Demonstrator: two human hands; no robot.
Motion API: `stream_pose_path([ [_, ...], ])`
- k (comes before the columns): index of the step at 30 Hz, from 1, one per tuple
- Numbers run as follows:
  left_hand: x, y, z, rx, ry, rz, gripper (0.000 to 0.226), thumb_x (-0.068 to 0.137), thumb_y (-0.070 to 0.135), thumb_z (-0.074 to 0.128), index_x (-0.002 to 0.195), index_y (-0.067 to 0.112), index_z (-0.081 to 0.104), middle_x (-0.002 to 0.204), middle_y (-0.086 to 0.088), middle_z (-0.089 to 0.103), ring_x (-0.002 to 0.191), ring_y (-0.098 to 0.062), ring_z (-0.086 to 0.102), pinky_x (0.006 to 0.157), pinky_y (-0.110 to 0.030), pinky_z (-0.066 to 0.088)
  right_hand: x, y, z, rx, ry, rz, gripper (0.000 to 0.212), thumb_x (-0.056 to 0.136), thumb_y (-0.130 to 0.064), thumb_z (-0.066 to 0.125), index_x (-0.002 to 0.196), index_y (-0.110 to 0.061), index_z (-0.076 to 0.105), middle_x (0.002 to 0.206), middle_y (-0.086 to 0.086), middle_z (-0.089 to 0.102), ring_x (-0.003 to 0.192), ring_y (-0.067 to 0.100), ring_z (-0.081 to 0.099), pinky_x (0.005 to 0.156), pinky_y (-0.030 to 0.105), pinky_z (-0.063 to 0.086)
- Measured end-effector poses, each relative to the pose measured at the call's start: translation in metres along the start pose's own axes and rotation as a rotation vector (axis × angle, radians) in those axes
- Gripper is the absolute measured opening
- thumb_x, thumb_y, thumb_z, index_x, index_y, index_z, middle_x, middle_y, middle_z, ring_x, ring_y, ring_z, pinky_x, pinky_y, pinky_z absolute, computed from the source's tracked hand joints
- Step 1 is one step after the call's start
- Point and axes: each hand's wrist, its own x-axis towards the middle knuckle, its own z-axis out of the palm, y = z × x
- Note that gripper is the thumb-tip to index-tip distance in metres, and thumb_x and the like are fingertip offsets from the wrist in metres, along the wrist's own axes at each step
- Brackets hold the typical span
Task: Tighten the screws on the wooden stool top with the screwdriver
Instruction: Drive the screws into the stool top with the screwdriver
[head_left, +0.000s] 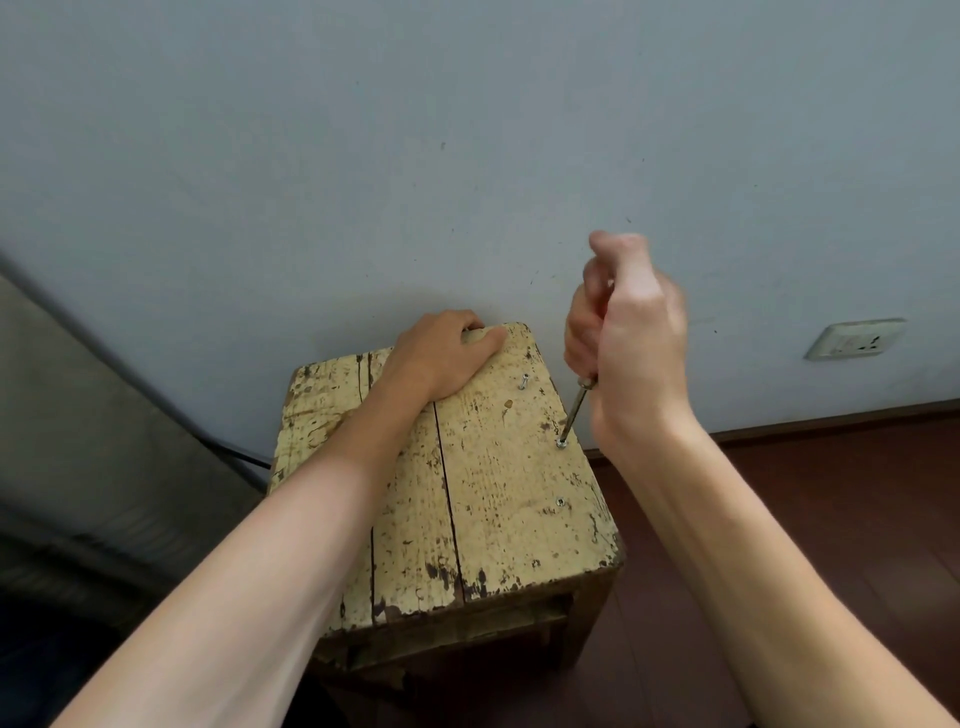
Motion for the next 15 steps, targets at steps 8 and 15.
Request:
stream_pose_path([
  [8,-0.006,0.008,-0.006,0.035,-0.05,0.018,0.07,0.073,0.081,0.024,0.102,0.032,0.064,0.108,0.004,0.07,0.098,-0.024,0.064,0.085,-0.04,0.052,0.017,-0.015,-0.027,-0.063,-0.713,0.102,0.032,0.097,-0.02,0.049,0.107,-0.017,0.08,0.086,0.012,0.08,0.066,0.019,0.073,0.067,0.026,0.059],
  [15,-0.005,0.007,-0.006,0.016,-0.017,-0.01,0.07,0.073,0.081,0.027,0.104,0.035,0.068,0.096,0.013,0.068,0.09,-0.019,0.062,0.074,-0.036,0.046,0.006,-0.013,-0.013,-0.195,-0.588,0.077,0.056,0.097,-0.037,0.057,0.056,-0.018,0.024,0.046,-0.003,0.023,0.042,0.015,0.017,0.044,0.022,0.017],
])
